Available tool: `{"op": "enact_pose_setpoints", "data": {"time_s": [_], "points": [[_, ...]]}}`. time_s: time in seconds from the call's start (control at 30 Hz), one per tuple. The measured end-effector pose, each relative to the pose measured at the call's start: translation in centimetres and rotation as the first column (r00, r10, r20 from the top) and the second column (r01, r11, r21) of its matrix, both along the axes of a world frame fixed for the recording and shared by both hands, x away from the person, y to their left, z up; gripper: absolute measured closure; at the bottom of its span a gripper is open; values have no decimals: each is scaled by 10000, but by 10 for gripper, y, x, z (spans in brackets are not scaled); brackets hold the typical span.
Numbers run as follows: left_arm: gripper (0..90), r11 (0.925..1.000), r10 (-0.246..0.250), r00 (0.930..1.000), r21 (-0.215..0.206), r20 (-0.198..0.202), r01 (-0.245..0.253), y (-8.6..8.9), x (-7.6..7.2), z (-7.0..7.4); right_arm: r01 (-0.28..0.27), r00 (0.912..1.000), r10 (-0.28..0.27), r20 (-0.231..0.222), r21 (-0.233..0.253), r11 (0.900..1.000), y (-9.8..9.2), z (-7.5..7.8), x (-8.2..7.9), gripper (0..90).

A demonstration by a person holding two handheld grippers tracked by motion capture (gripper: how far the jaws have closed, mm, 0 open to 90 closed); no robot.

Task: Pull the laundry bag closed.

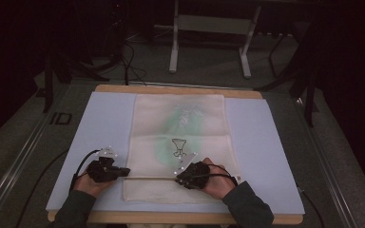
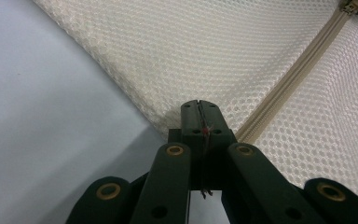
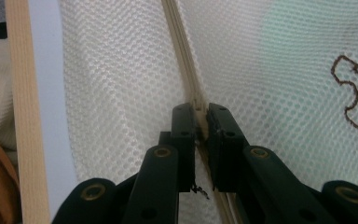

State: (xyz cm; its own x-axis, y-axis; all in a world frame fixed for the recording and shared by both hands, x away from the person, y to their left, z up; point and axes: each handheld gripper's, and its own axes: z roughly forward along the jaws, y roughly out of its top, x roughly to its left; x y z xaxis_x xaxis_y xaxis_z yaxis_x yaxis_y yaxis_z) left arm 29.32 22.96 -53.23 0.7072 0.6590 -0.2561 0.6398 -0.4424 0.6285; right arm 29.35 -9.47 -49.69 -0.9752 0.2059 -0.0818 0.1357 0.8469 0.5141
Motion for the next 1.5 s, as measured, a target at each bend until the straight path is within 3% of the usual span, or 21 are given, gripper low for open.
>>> {"op": "enact_pose_setpoints", "data": {"time_s": [1.5], "points": [[900,10000,7,10000,-61,-81,-8,1,1,0,546,9982,-547,-240,-84,9985,-36,-2,2,821]]}}
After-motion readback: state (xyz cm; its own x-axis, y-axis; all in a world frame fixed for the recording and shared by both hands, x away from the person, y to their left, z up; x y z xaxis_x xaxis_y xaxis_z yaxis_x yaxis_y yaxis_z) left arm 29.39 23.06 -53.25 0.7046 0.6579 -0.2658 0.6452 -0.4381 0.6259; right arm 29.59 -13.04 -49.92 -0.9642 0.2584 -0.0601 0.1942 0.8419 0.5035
